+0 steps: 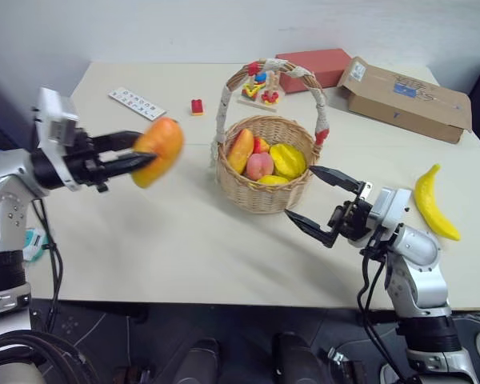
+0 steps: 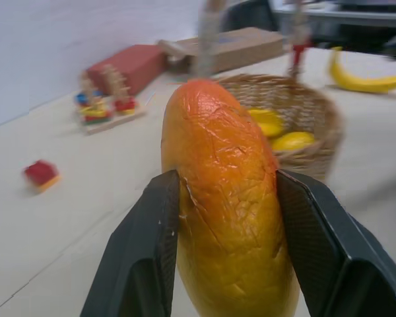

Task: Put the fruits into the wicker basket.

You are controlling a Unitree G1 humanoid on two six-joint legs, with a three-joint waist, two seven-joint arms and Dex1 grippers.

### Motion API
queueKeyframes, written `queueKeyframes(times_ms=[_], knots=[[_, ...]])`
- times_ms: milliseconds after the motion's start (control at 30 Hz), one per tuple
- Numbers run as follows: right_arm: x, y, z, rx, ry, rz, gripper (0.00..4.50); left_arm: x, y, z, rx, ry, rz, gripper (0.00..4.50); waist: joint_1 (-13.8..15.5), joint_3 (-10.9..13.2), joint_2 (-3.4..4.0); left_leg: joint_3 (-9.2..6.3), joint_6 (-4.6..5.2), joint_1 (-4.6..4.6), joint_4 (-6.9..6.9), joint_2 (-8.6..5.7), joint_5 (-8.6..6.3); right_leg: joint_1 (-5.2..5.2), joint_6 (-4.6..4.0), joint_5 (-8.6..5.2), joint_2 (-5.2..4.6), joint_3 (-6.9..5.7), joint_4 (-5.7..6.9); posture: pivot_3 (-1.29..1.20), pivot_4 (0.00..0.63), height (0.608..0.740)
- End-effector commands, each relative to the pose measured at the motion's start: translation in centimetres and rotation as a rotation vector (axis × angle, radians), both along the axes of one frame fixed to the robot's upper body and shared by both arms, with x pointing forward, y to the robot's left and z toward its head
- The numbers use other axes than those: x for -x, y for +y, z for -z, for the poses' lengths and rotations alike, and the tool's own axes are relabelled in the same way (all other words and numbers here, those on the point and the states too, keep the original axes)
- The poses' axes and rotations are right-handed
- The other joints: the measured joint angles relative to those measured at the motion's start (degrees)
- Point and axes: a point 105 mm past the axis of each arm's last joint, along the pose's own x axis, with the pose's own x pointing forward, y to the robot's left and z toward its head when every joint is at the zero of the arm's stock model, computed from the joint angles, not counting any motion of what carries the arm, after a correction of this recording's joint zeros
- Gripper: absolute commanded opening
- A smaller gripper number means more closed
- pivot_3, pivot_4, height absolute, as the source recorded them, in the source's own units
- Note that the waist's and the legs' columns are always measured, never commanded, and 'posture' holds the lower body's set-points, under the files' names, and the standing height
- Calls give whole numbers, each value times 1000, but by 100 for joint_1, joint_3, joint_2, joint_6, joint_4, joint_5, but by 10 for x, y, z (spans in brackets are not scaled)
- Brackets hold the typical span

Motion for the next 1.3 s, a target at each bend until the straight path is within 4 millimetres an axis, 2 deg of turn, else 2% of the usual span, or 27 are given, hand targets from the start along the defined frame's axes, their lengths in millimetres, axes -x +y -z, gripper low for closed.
queueKeyframes(times_ms=[33,100,233,400,500,667,733,833,933,1033,1133,1200,1300], knots=[[10,-14,-15,5,-74,60,4500,13,-52,-3,-62,-37,181,1986,34,0,0,0,2,0,2,-2,1,4,5,3,0,2,-4,0,150,740],[14,-17,-16,5,-79,78,4500,6,-73,0,-86,-52,187,1986,42,0,0,5,3,1,4,-2,1,5,7,5,2,4,-4,0,150,740],[19,-20,-18,0,-82,107,4500,-32,-104,-4,-45,-72,66,1986,32,1,-1,15,3,1,4,-16,1,2,8,5,13,4,-6,0,150,740],[27,-21,-18,-10,-85,137,4500,-63,-109,9,-84,-8,-62,1986,-76,1,-1,32,2,6,-14,-10,1,-12,8,5,19,10,-1,0,150,740],[30,-21,-17,-16,-83,155,4500,-73,-113,10,-58,9,-81,2864,-47,1,-1,28,2,5,-4,-12,1,-11,8,5,15,9,-4,0,150,740],[32,-22,-17,-11,-85,176,4500,-76,-122,-2,10,-73,-70,4403,-28,2,-3,25,3,0,9,-16,1,-6,11,7,12,10,-4,0,150,740],[33,-23,-17,-5,-88,186,4500,-73,-120,-7,27,-120,-50,4458,-26,2,-3,24,3,0,8,-15,1,-7,11,7,12,10,-5,0,150,740],[33,-31,-20,-1,-91,229,4500,-58,-109,-11,37,-181,24,4458,-53,2,-2,26,3,1,3,-15,1,-9,11,7,12,9,-7,0,150,740],[37,-55,-21,-45,-48,335,4500,-47,-81,-9,-4,-247,30,4458,-61,1,-1,31,2,7,-9,-10,1,-13,11,7,14,12,-5,0,150,740],[54,-101,-14,-53,0,520,4500,-20,-58,-11,-32,-400,122,4458,-24,1,-1,22,2,5,-12,0,1,-13,9,6,13,9,-6,0,150,740],[80,-140,5,-37,79,677,4500,-10,-34,7,-93,-285,144,4458,59,1,0,21,10,3,-8,-2,-3,-5,9,6,3,11,-14,0,150,740],[93,-160,14,-32,105,774,4500,-4,-29,17,-122,-230,174,4458,95,1,0,23,18,10,-5,-5,-7,8,9,6,2,13,-19,0,150,740],[115,-189,29,-35,140,949,4500,10,-23,45,-221,-212,220,4458,87,-6,12,30,24,19,-2,-5,-8,24,21,13,0,22,-31,0,150,740]])
